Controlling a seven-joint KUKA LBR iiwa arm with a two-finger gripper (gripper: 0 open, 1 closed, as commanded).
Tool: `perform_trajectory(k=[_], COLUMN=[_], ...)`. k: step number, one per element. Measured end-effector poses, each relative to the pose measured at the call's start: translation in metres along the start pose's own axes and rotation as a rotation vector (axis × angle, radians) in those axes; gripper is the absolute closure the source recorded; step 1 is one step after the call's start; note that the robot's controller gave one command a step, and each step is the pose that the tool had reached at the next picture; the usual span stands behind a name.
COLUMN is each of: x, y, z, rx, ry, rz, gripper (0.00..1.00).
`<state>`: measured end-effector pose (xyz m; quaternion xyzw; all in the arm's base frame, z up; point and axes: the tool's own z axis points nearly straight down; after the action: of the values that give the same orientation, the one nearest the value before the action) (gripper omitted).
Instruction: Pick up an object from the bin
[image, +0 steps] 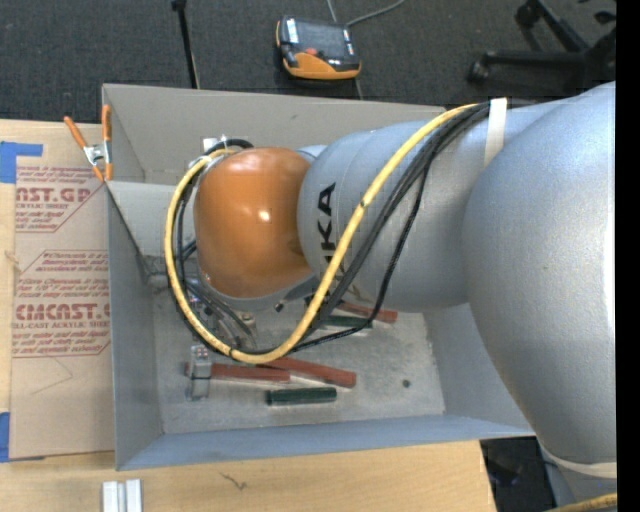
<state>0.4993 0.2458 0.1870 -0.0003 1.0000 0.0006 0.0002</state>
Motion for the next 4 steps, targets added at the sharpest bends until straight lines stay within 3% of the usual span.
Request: perform_trajectory(k=[1,2,3,4], x=[-0.007,-0.003,-0.035,-0.023], y=[-0.067,-0.089,-0.126,-0.131], z=[0.083,0.091,0.083,0.105], rx=[0.000,0.001,0.003,-0.001], ry=[-0.004,0.004,-0.003,-0.002], rz=[-0.081,-0.033,-0.070,0.020], gripper=[0.00,0.00,0.00,0.00])
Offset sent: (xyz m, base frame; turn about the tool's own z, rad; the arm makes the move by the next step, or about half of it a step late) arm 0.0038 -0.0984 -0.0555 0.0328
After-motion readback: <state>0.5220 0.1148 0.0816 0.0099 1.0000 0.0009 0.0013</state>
